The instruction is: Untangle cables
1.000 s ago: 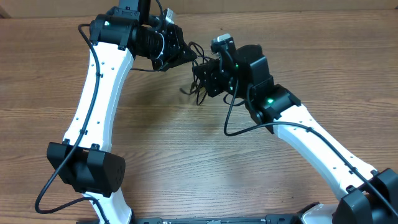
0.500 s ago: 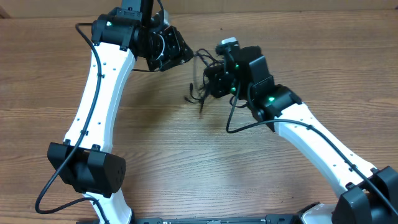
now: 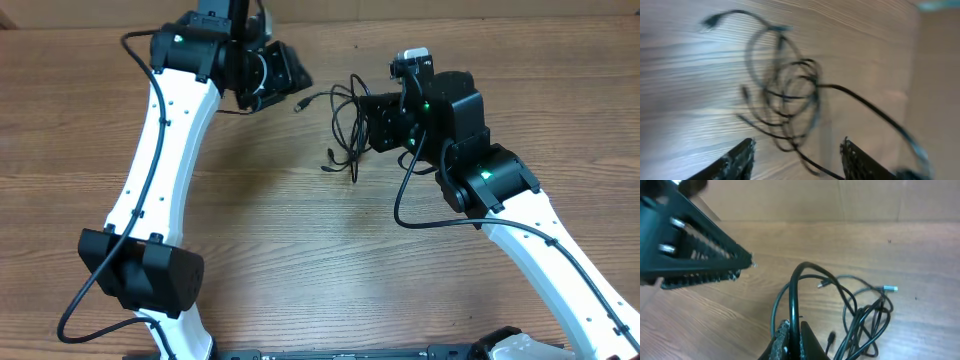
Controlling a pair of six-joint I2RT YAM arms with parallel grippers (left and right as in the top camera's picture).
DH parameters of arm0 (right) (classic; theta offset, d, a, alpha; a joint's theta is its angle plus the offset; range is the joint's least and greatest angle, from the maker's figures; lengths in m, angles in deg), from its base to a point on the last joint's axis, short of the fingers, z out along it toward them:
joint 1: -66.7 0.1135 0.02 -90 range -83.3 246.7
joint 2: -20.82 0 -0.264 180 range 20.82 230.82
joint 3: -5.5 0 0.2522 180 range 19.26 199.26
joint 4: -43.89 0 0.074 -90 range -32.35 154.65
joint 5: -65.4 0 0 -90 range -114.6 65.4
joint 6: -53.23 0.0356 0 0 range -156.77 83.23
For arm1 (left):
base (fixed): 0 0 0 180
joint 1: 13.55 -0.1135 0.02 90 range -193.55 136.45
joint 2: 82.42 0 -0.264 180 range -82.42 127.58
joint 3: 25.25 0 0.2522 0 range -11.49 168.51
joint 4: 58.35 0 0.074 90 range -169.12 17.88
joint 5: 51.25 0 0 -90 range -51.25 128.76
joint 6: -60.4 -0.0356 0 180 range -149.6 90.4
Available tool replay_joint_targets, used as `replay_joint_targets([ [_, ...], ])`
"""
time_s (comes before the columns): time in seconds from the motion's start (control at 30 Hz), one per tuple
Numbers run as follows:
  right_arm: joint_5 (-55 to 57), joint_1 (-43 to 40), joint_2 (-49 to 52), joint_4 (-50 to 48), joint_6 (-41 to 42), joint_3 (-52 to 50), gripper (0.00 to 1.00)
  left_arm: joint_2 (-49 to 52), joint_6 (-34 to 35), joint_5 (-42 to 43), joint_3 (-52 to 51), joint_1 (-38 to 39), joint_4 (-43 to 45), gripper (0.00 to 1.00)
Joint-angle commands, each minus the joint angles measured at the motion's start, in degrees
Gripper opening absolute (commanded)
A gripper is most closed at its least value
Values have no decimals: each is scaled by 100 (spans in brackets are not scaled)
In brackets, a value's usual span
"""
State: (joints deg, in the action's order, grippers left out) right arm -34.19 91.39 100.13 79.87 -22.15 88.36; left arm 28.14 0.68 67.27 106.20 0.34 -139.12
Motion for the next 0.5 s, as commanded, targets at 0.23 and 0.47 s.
replay_joint_targets([
  [0.23,55,-7,-52,-297,170,192,4,-107,-769,688,-94,367,216,62],
  [0.47,-461,-7,-72,-168,170,772,4,407,-603,686,-476,839,874,62],
])
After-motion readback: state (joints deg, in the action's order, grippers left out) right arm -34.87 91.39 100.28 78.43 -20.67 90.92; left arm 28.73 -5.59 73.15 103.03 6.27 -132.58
